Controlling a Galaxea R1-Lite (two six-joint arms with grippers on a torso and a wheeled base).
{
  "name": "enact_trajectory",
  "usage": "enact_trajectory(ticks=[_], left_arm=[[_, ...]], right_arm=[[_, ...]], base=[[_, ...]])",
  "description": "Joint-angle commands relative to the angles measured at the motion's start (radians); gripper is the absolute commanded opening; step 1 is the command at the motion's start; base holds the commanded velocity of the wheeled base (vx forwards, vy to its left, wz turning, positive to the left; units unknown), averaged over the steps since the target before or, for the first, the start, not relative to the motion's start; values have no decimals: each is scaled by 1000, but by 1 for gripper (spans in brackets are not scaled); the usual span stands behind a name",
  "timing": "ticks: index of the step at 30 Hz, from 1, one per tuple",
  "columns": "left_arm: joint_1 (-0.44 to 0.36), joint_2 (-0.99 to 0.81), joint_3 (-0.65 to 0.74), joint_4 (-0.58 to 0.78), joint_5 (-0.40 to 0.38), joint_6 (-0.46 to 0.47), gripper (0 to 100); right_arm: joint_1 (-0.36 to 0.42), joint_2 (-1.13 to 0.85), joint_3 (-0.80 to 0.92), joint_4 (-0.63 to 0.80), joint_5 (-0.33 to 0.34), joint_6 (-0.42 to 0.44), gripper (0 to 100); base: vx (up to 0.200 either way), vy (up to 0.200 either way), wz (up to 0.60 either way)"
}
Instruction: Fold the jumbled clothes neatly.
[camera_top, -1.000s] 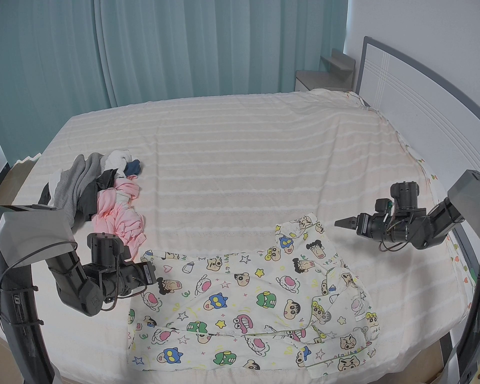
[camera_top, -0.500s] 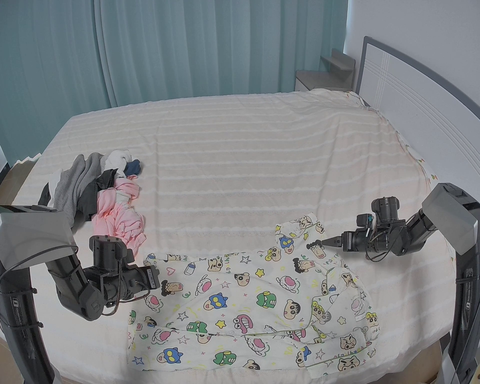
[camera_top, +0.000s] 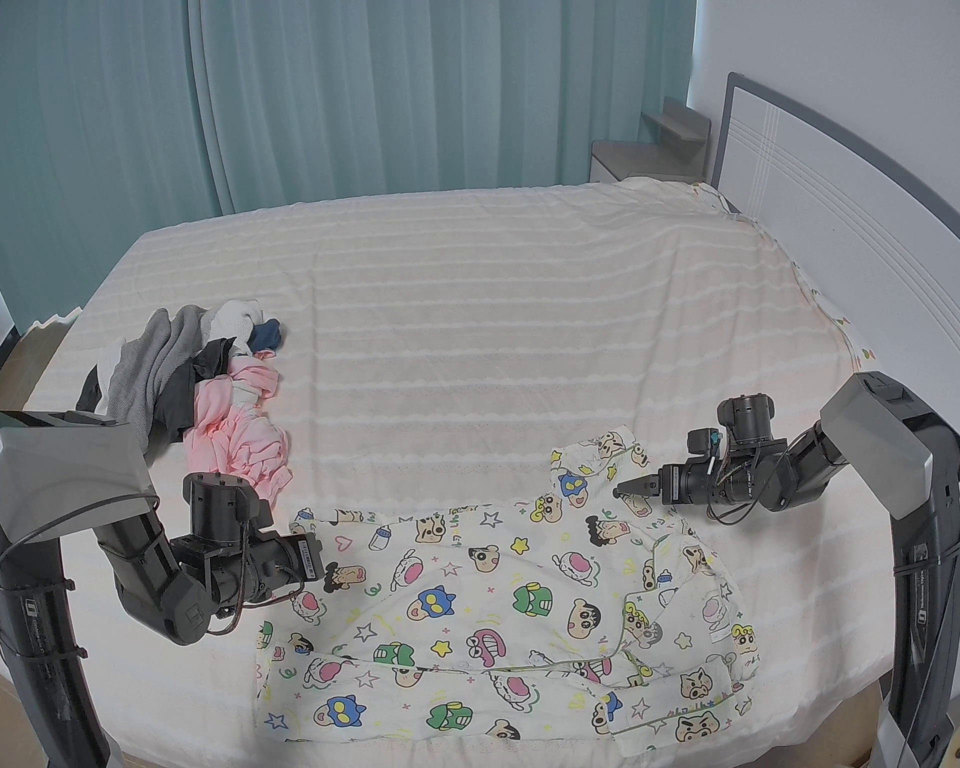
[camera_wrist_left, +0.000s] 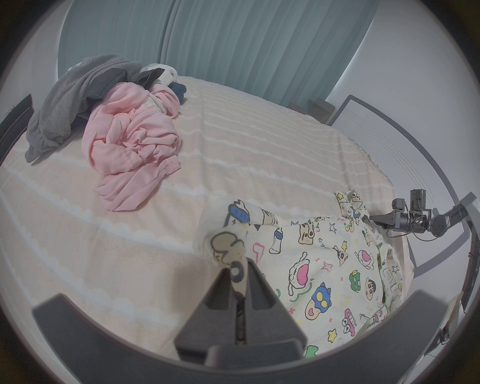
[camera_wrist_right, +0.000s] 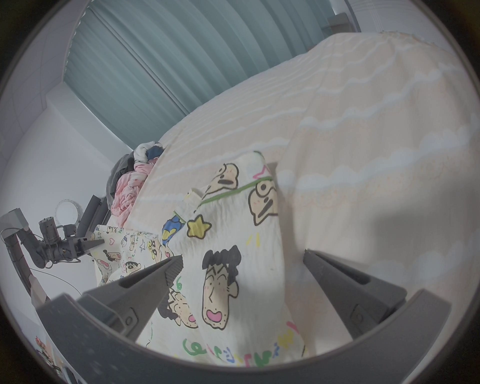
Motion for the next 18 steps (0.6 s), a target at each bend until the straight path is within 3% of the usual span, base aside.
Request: enact_trajectory(ticks=[1,2,3,15,18], left_arm=[[-1,-2,1,-2,15,0,0],[-1,-2,1,-2,15,0,0],[-1,-3,1,-2,15,0,0],[-1,-2,5,-40,26,3,0],[-1,0,4,-83,86,15,0]], right_arm=[[8,23,-60,61,0,-2,100],[8,23,-71,73,0,-7,100],[6,23,-72,80,0,-11,0],[-7,0,-54,75,26,-57,0],[-27,-64,0,67,85,-59,0]], base=[[0,0,0],[0,0,0],[0,0,0],[0,0,0],[0,0,0]])
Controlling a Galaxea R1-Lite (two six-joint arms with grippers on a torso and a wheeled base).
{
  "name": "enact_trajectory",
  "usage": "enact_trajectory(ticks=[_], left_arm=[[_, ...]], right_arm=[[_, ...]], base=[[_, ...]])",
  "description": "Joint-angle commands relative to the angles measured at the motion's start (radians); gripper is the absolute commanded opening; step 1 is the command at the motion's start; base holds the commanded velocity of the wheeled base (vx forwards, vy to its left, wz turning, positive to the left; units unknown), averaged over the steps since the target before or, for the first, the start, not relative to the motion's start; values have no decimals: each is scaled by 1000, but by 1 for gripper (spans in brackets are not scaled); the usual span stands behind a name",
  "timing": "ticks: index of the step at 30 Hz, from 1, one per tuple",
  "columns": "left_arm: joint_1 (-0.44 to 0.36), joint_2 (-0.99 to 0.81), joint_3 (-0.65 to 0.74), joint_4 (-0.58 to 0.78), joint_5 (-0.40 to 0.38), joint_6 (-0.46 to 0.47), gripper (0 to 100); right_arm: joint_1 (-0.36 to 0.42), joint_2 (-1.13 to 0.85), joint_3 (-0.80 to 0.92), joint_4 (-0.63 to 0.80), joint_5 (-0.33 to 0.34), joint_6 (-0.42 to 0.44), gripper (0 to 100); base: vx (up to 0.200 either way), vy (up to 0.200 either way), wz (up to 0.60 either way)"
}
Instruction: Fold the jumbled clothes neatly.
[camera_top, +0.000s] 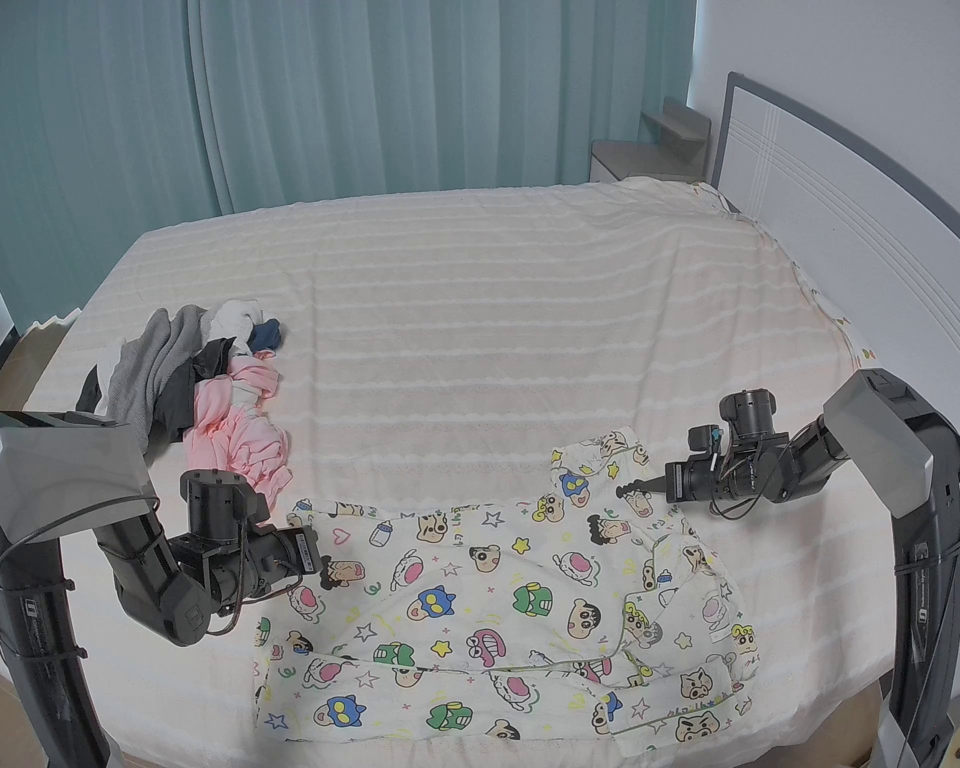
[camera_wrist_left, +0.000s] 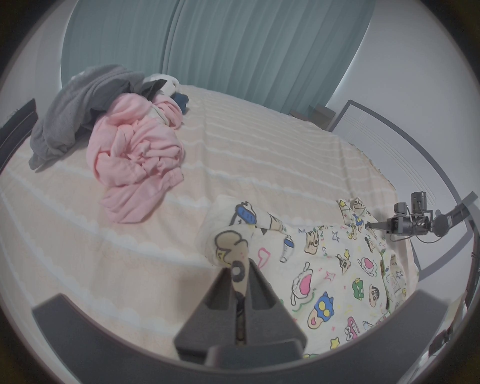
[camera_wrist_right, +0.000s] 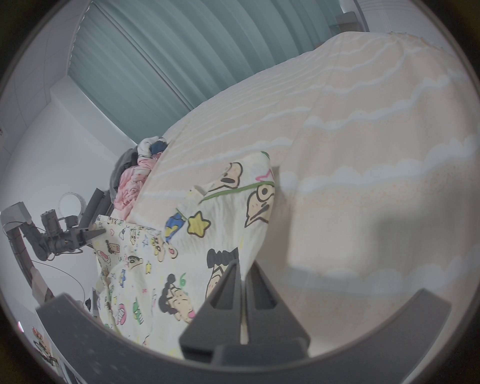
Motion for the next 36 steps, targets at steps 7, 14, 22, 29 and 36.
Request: enact_trajectory(ticks=[7,14,22,29,36], left_arm=[[0,1,0,-100,116,38,0],[2,18,-11,-181,155,42,0],[11,51,-22,-221,158,42,0],[15,48,-7,-221,158,49,0],[14,44,43,-241,156,97,0]], right_arm=[[-44,-136,128,-69,105,3,0],[-53,-138,157,-151,105,11,0],[-54,-152,174,-170,106,12,0],[-65,-225,257,-168,175,9,0],[-93,-311,382,-168,261,-11,0]], base=[[0,0,0],[0,0,0],[0,0,0],[0,0,0],[0,0,0]])
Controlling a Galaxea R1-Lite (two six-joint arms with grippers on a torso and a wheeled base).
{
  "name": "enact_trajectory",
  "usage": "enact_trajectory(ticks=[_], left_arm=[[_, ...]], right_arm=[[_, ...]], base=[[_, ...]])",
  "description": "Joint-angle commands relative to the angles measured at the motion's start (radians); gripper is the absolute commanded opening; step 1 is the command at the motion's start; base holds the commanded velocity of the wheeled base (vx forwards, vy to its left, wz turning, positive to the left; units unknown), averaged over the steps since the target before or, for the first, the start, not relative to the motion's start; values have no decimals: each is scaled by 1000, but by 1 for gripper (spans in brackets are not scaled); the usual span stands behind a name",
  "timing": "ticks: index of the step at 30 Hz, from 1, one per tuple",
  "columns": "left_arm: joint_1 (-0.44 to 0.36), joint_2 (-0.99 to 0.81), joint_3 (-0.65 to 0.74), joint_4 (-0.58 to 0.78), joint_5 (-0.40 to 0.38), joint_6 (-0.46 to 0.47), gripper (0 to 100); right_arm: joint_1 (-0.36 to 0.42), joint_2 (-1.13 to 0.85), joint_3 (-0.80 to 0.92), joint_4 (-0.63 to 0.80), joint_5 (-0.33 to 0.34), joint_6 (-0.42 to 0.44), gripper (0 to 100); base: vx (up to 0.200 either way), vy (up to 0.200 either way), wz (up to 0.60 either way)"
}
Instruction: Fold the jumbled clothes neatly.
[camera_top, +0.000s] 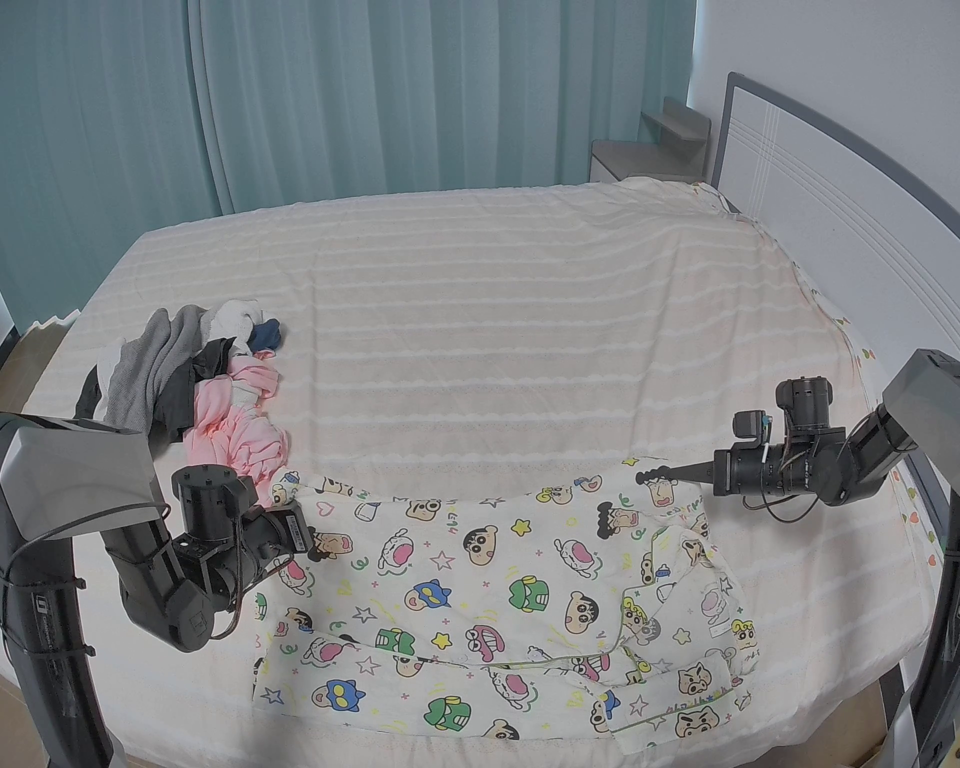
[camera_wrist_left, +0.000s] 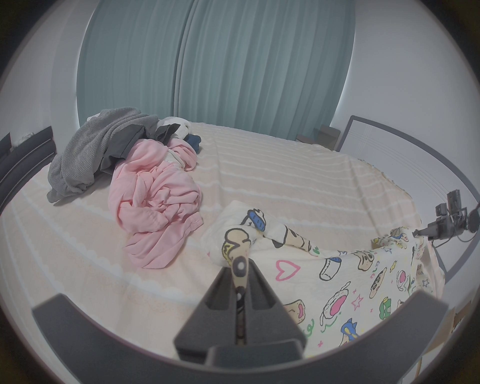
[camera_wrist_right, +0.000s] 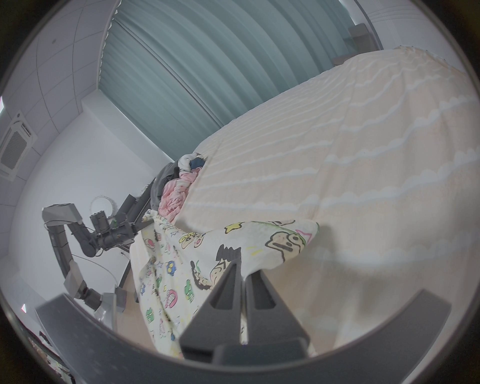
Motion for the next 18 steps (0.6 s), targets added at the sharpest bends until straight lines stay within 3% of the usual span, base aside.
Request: enact_trajectory(ticks=[1,11,18], left_arm=[[-1,-1,31,-17,-1,17,0],[-4,0,153,-131,-10,65,0],[-19,9,248,-195,-15,109,0]], right_arm=[[-19,-76,75,-1,33,-14,0],[-47,-161,291,4,114,-163,0],[-48,-159,394,6,120,-235,0]], base=[[0,0,0],[0,0,0],[0,0,0]])
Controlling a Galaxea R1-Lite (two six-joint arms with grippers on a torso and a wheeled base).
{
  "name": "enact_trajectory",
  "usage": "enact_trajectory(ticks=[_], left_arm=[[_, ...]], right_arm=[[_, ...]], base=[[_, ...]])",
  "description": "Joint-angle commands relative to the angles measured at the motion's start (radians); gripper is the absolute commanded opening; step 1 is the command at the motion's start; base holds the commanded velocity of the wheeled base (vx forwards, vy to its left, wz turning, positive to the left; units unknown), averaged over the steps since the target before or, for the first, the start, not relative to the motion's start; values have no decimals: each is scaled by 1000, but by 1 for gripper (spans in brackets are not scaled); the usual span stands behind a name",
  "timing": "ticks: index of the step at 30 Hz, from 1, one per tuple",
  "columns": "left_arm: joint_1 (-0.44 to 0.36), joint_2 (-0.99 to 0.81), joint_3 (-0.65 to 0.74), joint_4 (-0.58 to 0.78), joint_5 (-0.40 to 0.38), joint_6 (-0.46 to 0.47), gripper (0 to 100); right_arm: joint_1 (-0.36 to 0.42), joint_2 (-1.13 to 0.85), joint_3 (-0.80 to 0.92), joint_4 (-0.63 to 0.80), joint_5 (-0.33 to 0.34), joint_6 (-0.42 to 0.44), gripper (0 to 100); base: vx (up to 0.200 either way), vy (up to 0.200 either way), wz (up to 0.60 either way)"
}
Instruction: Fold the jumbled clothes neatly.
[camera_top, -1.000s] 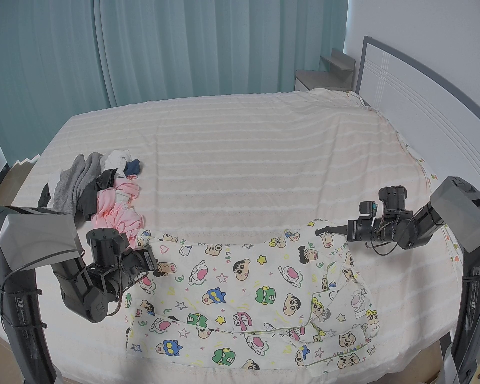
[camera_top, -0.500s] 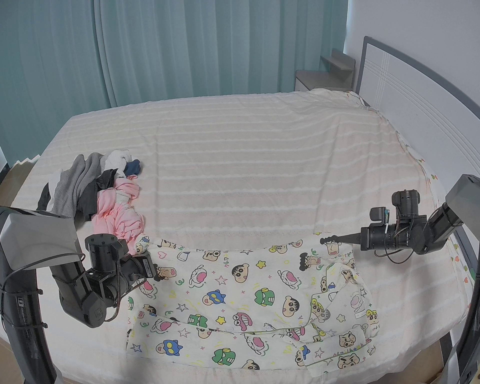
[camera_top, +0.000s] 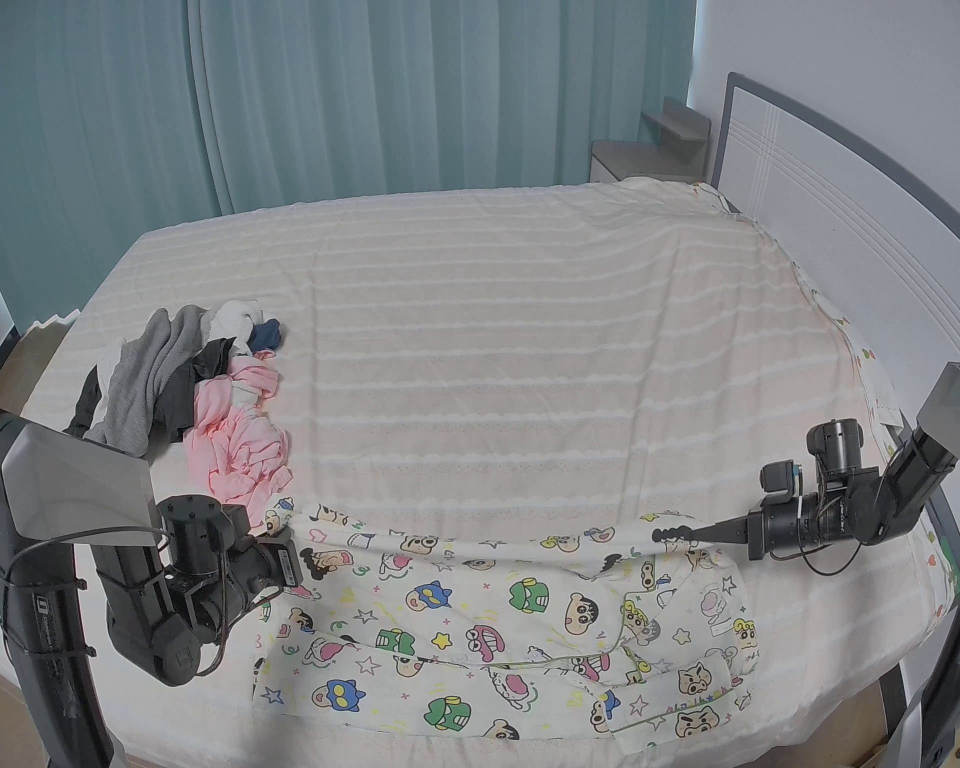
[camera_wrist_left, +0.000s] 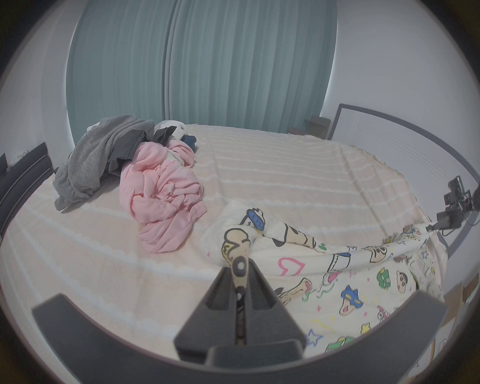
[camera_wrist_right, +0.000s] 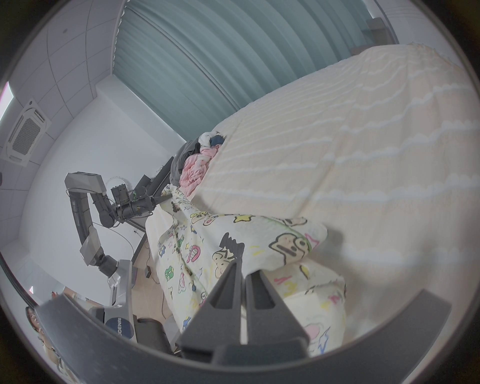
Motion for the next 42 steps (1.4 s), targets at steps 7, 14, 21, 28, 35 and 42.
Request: enact_trajectory(ticks=[7,14,21,28,35,42], left_arm=[[-32,9,142,-45,-5,25,0],[-61,20,216,-60,-11,52,0],[-74,33,262,-60,-9,66,0],[-98,49,303,-60,-8,68,0],[-112,75,314,-60,-9,66,0],[-112,99,314,-60,-2,66,0]], right_arm=[[-4,-19,149,1,15,-67,0],[-16,-5,221,1,13,-110,0],[-16,13,261,1,4,-135,0],[-14,22,289,2,-26,-155,0],[-11,42,323,2,-39,-156,0],[-10,45,338,1,-40,-156,0]], base=[[0,0,0],[0,0,0],[0,0,0],[0,0,0],[0,0,0],[0,0,0]])
